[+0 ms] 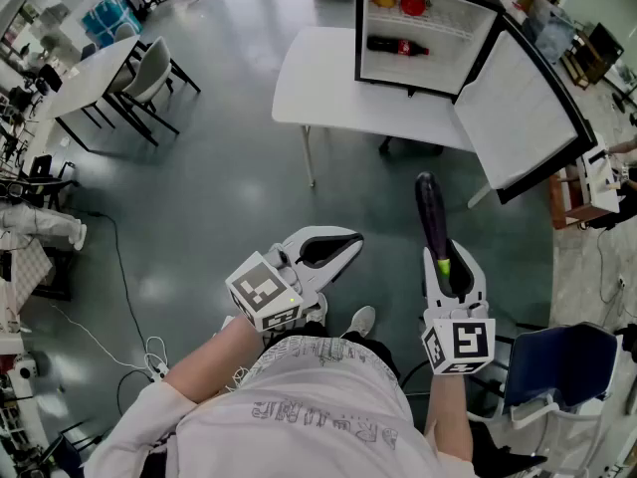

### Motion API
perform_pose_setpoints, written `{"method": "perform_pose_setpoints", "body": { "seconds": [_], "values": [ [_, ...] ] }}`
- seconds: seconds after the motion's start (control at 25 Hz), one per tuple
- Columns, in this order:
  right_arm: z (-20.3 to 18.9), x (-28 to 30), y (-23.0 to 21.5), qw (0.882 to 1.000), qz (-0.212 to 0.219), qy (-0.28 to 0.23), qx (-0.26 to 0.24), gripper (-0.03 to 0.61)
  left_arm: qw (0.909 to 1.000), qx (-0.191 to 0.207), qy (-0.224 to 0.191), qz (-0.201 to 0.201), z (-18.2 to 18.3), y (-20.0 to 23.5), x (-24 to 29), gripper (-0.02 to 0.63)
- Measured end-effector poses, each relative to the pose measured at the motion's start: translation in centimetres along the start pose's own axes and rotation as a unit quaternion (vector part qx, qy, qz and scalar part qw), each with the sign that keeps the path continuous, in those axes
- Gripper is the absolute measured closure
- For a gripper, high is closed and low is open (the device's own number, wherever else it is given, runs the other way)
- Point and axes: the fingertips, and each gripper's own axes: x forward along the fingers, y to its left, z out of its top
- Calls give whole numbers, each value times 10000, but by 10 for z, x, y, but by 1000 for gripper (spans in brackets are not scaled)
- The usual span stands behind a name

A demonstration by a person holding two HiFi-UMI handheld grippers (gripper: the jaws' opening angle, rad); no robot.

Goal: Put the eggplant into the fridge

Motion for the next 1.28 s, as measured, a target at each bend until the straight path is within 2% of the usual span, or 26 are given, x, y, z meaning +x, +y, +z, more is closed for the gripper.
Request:
{"method": "perform_pose_setpoints", "body": {
  "seconds": [0.24,0.76,1.28],
  "values": [
    [1,-1,-6,9999,-71,-49,124,443,10000,-62,4,45,-4,-2,1,607],
    [-2,3,-14,9998,134,-81,136,443,9998,-75,31,163,-8,-2,14,607],
    [-12,-5,-49,9994,285,-74,169,443,9996,-18,31,268,-9,-12,52,607]
  ]
}}
